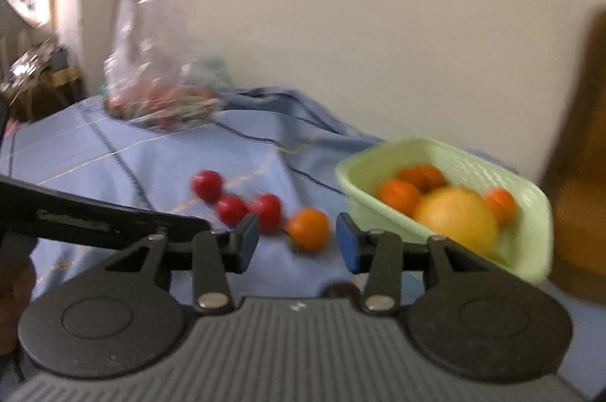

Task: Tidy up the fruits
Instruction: 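Grasp a dark purple tomato with the left tool while the right reaches for a red tomato, then close the right tool on a red cherry tomato while the left holds the purple tomato, then carry the purple and red tomatoes into the basket and open both tools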

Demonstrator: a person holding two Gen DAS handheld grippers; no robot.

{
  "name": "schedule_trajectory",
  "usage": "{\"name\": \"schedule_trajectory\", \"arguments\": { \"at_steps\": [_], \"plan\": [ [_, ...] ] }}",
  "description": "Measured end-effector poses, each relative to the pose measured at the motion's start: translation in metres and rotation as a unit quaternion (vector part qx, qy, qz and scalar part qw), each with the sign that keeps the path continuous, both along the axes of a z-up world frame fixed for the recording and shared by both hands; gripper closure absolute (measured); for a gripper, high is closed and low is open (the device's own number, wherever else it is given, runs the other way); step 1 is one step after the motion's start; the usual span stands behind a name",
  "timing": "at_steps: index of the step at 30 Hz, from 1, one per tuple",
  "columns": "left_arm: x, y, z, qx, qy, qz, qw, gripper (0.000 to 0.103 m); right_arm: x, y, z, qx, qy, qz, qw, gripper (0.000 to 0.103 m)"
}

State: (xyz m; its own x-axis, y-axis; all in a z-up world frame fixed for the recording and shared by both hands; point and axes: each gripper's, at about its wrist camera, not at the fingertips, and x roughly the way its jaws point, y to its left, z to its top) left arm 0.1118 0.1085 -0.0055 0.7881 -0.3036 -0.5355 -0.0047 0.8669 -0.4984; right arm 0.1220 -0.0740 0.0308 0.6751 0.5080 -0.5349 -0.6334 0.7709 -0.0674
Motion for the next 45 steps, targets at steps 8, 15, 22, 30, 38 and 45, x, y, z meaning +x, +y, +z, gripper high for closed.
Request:
{"name": "schedule_trajectory", "arguments": {
  "at_steps": [8, 15, 22, 30, 38, 45],
  "plan": [
    [-0.001, 0.012, 0.004, 0.03, 0.009, 0.034, 0.9989, 0.076, 0.026, 0.049, -0.008, -0.163, -0.013, 0.131, 0.978, 0.058],
    [-0.002, 0.014, 0.004, 0.021, 0.012, 0.029, 0.9993, 0.075, 0.051, 0.051, -0.005, -0.179, 0.043, 0.195, 0.963, 0.054],
    [-0.002, 0.013, 0.002, 0.024, 0.011, 0.029, 0.9992, 0.075, 0.043, 0.053, -0.006, -0.208, 0.009, 0.211, 0.955, 0.062],
    [-0.001, 0.013, 0.002, 0.026, 0.01, 0.026, 0.9993, 0.075, 0.052, 0.063, -0.01, -0.22, 0.0, 0.204, 0.954, 0.071],
    [-0.006, 0.01, 0.007, 0.014, -0.018, 0.015, 0.9996, 0.076, 0.01, 0.032, 0.008, -0.156, -0.063, 0.134, 0.976, 0.071],
    [0.005, -0.015, 0.017, -0.014, -0.032, -0.035, 0.9988, 0.076, -0.017, -0.052, 0.025, -0.018, -0.081, -0.014, 0.996, 0.071]
  ]
}}
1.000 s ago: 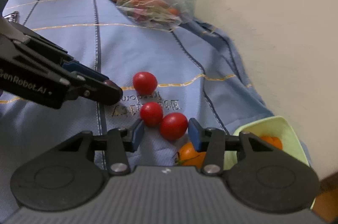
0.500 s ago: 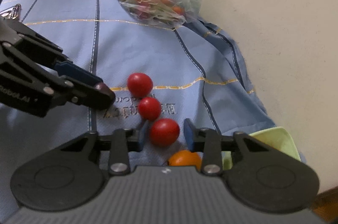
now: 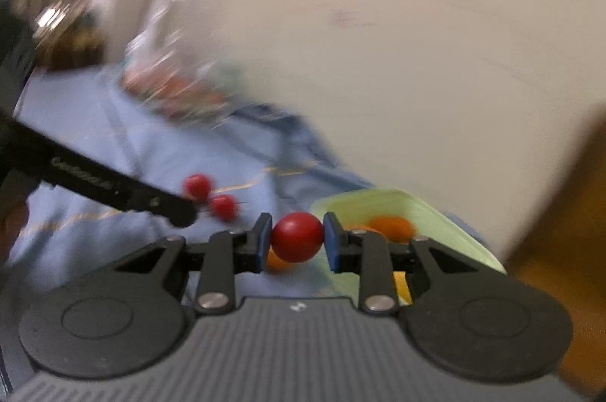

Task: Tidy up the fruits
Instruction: 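Carry the purple and red tomatoes into the basket and open both tools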

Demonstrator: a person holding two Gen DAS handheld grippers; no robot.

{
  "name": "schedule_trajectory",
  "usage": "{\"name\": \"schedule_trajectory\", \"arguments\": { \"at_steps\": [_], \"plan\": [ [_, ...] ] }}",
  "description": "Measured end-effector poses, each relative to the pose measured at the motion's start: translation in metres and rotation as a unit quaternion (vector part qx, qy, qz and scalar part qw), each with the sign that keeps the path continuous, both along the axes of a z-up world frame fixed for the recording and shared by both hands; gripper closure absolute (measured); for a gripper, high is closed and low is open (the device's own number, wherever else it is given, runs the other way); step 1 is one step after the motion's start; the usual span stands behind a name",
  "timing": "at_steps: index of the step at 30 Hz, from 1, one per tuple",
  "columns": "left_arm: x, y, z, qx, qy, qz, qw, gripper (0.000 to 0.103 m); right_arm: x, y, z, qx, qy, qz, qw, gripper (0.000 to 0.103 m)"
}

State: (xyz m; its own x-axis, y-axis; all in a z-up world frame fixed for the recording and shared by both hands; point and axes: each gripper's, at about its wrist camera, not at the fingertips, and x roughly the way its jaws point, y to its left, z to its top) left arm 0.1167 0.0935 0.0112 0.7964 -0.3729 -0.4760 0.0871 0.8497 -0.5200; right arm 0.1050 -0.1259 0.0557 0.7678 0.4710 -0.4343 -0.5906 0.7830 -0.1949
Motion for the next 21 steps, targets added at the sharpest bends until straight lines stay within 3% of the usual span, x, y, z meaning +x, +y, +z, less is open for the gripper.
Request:
{"name": "schedule_trajectory", "arguments": {
  "at_steps": [6, 10, 15, 17, 21],
  "plan": [
    [0.048, -0.045, 0.029, 0.02, -0.029, -0.06, 0.9976, 0.076, 0.029, -0.054, -0.005, 0.064, 0.012, -0.096, 0.993, 0.071],
    [0.088, -0.071, 0.029, 0.021, -0.012, -0.086, 0.996, 0.076, 0.038, -0.068, -0.019, 0.121, 0.031, -0.122, 0.985, 0.071],
    [0.124, -0.095, 0.018, 0.034, 0.008, -0.1, 0.9944, 0.075, 0.049, -0.062, -0.033, 0.11, 0.035, -0.13, 0.985, 0.069],
    [0.137, -0.101, 0.014, 0.036, 0.018, -0.098, 0.9943, 0.072, 0.047, -0.067, -0.031, 0.113, 0.025, -0.131, 0.985, 0.054],
    [0.144, -0.092, 0.019, 0.012, 0.018, -0.087, 0.996, 0.071, 0.038, -0.079, -0.024, 0.131, -0.011, -0.14, 0.981, 0.054]
  ]
}}
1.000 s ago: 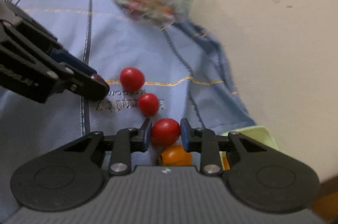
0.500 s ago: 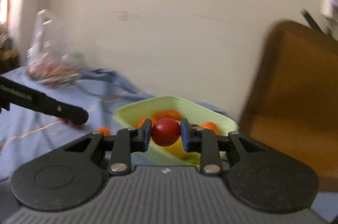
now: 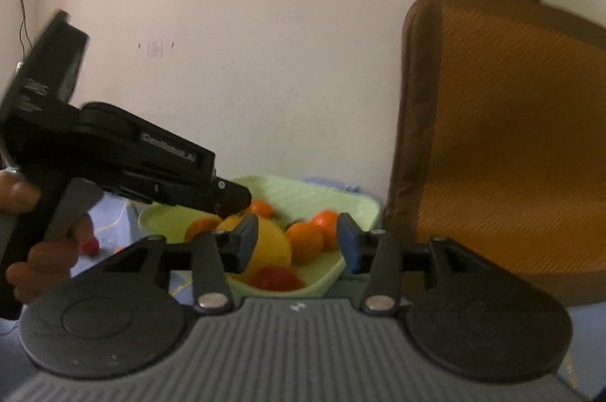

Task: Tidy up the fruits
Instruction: 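Carry the purple and red tomatoes into the basket and open both tools, then grasp a red tomato with the left tool while the right grasps an orange tomato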

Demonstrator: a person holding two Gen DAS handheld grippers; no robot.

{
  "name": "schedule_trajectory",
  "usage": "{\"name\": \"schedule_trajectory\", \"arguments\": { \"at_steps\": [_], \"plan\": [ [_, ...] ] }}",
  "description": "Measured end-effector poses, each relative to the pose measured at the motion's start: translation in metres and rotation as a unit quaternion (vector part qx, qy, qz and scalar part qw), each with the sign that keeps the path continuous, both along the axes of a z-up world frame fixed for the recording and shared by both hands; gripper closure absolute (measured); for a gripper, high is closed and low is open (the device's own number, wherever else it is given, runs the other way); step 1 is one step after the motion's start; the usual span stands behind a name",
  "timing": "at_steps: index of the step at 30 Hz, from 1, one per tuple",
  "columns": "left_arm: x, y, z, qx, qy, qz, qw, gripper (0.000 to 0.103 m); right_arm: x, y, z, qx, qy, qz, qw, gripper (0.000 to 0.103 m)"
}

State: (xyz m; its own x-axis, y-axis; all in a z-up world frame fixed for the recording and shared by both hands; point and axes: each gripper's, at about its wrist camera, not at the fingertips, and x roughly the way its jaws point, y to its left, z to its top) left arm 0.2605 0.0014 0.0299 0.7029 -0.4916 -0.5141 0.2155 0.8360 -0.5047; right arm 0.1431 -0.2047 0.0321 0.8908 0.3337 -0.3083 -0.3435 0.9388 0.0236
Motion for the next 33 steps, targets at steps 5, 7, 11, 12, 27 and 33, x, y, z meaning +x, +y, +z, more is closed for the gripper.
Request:
{"name": "schedule_trajectory", "arguments": {
  "at_steps": [5, 7, 11, 12, 27, 33],
  "plan": [
    [-0.028, 0.038, 0.021, -0.013, -0.034, 0.029, 0.9989, 0.071, -0.008, -0.026, 0.012, 0.074, -0.021, -0.027, 0.997, 0.055],
    [-0.051, 0.064, 0.024, -0.017, -0.042, 0.051, 0.9977, 0.071, -0.009, -0.032, 0.014, 0.096, -0.018, -0.033, 0.995, 0.055],
    [-0.1, 0.119, 0.015, 0.001, -0.038, 0.118, 0.9923, 0.064, -0.011, -0.03, 0.015, 0.098, -0.018, -0.023, 0.995, 0.055],
    [-0.115, 0.133, 0.009, 0.014, -0.03, 0.141, 0.9895, 0.064, -0.013, -0.027, 0.016, 0.1, -0.016, -0.011, 0.995, 0.055],
    [-0.11, 0.145, -0.023, 0.067, 0.004, 0.125, 0.9898, 0.064, -0.015, 0.112, -0.003, -0.05, 0.109, 0.137, 0.983, 0.063],
    [-0.1, 0.143, -0.039, 0.047, 0.012, 0.114, 0.9923, 0.061, 0.013, 0.129, -0.021, -0.085, 0.157, 0.108, 0.978, 0.063]
  ]
}}
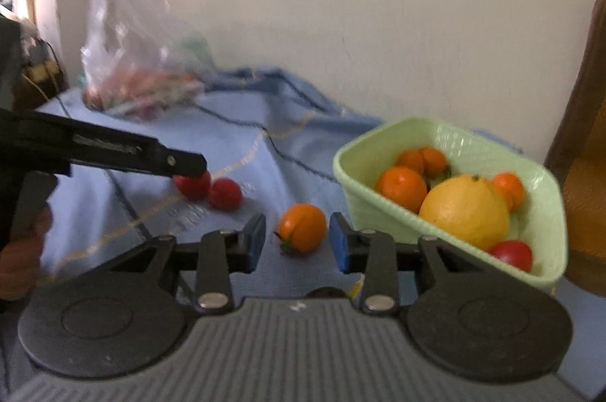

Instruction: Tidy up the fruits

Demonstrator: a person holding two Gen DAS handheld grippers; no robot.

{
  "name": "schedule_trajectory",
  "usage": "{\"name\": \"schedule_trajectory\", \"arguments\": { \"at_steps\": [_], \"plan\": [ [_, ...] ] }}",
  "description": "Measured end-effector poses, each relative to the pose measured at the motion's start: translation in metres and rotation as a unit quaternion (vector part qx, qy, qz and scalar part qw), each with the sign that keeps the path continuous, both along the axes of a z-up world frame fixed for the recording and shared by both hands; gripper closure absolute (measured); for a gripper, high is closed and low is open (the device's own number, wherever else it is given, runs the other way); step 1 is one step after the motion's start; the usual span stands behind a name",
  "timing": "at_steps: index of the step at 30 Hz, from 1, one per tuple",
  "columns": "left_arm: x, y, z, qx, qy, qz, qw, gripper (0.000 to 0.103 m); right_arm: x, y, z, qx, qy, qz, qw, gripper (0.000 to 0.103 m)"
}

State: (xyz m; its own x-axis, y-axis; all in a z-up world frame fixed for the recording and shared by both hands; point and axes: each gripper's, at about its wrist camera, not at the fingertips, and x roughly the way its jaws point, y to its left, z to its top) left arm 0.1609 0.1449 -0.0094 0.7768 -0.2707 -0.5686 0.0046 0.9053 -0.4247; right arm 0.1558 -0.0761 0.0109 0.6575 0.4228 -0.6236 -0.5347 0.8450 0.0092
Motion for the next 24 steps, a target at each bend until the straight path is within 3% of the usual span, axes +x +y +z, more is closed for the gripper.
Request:
{"name": "schedule_trajectory", "arguments": {
  "at_steps": [4, 5, 14, 21, 24],
  "plan": [
    [-0.003, -0.003, 0.0, -0.005, -0.01, -0.016, 0.9998, 0.075, 0.007, 0.003, -0.009, 0.004, 0.016, -0.007, 1.0, 0.067],
    [-0.003, -0.003, -0.001, -0.001, -0.011, -0.016, 0.9998, 0.075, 0.005, 0.004, -0.009, 0.003, 0.01, -0.007, 1.0, 0.07],
    [-0.032, -0.013, 0.005, 0.03, -0.016, -0.021, 0.9992, 0.076, -0.045, -0.016, 0.006, 0.031, -0.029, 0.028, 0.999, 0.071],
    [-0.074, -0.016, 0.009, 0.016, -0.015, -0.021, 0.9996, 0.076, -0.09, -0.031, 0.008, 0.051, -0.026, 0.04, 0.998, 0.071],
    [-0.092, -0.024, 0.012, 0.036, -0.02, -0.024, 0.9988, 0.076, -0.098, -0.036, 0.006, 0.051, -0.019, 0.037, 0.998, 0.071]
  ]
}}
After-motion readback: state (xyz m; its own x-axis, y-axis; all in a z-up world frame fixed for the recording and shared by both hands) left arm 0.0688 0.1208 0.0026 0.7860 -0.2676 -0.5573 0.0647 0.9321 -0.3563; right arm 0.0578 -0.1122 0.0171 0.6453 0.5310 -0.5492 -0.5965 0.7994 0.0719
